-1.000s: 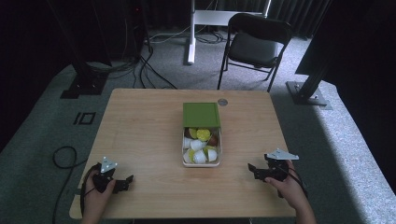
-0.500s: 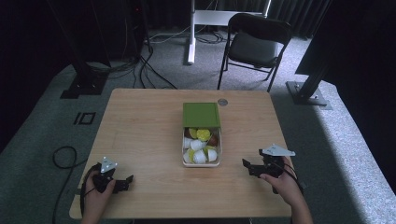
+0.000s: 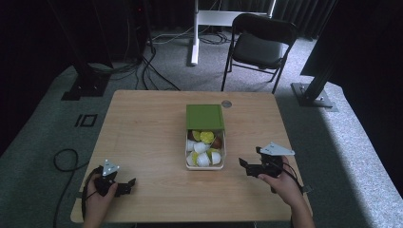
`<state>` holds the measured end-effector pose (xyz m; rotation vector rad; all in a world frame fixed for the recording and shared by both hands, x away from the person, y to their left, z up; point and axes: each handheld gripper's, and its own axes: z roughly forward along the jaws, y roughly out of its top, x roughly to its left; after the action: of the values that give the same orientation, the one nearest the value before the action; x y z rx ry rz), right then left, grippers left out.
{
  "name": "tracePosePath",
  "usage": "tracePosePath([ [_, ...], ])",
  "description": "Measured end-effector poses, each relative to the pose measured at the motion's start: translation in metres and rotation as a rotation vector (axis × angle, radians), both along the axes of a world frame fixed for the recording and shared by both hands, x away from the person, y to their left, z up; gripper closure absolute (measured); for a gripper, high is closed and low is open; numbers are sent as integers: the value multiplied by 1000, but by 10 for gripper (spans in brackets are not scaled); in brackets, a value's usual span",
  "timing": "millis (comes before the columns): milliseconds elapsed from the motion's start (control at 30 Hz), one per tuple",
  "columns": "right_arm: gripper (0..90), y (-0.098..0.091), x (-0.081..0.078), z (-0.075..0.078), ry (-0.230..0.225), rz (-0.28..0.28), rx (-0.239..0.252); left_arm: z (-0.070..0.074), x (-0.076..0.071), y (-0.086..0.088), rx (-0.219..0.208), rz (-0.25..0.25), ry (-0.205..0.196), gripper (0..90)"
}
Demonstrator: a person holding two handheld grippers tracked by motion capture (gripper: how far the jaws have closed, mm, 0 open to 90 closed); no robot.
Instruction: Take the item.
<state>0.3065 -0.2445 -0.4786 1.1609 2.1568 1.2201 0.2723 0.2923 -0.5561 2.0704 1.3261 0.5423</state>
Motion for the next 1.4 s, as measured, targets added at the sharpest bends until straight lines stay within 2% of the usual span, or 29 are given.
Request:
tracePosePath([
  [900, 139, 73, 9, 22, -72, 157, 25, 0, 0, 0, 0, 0, 0, 8],
  [1400, 139, 112, 9, 16, -67, 222, 32, 0, 0, 0, 0, 1, 0, 7],
])
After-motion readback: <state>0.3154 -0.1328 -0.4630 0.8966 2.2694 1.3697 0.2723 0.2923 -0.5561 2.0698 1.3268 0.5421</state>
